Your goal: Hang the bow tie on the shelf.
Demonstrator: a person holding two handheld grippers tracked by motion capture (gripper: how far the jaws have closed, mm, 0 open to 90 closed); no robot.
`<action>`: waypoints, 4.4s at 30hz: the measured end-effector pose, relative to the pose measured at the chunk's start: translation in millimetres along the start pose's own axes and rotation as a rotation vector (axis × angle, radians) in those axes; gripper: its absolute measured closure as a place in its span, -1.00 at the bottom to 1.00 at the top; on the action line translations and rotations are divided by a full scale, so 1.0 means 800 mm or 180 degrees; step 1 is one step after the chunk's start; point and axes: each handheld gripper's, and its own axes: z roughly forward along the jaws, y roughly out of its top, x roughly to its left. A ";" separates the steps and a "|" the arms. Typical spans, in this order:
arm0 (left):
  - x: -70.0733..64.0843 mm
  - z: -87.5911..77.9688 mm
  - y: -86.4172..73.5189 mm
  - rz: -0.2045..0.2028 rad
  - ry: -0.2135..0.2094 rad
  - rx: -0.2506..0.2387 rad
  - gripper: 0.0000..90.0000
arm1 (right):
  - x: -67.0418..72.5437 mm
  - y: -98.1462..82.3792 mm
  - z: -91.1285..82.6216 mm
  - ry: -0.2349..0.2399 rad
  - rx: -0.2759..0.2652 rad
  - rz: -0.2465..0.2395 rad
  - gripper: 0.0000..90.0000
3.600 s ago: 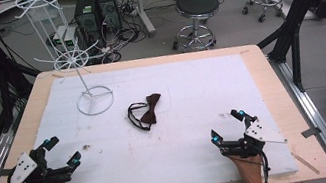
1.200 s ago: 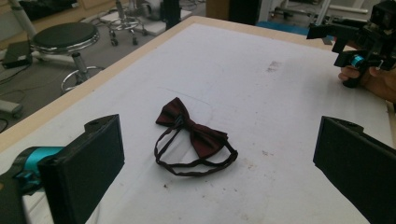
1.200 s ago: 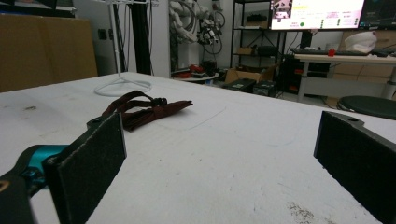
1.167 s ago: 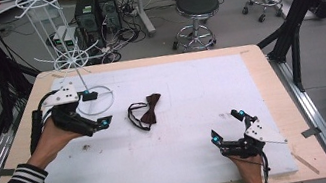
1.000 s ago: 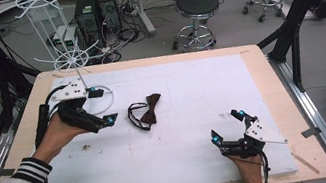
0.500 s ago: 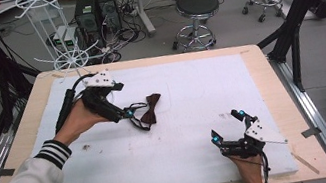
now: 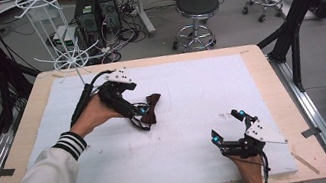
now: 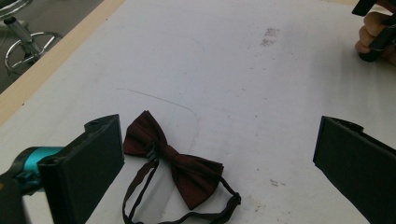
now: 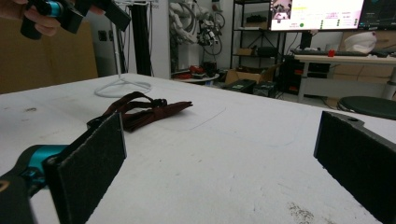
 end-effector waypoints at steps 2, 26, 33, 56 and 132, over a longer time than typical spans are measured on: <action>0.001 0.006 0.000 -0.0013 -0.0012 0.0044 -0.95 | 0.000 0.000 0.000 -0.0006 -0.0008 -0.0014 -0.96; 0.012 0.078 -0.018 -0.0291 -0.0018 0.0652 -0.95 | -0.001 0.000 0.000 -0.0002 -0.0006 -0.0007 -0.96; 0.012 0.094 -0.024 -0.0364 -0.0026 0.0794 -0.95 | -0.001 0.000 -0.001 -0.0001 -0.0001 0.0000 -0.96; 0.036 0.116 -0.041 -0.0674 0.0278 0.1004 -0.70 | -0.001 0.000 -0.001 -0.0005 -0.0014 0.0015 -0.96; -0.005 -0.037 -0.003 -0.0442 0.0594 -0.0091 0.71 | 0.001 0.000 -0.001 -0.0012 -0.0012 -0.0009 -0.96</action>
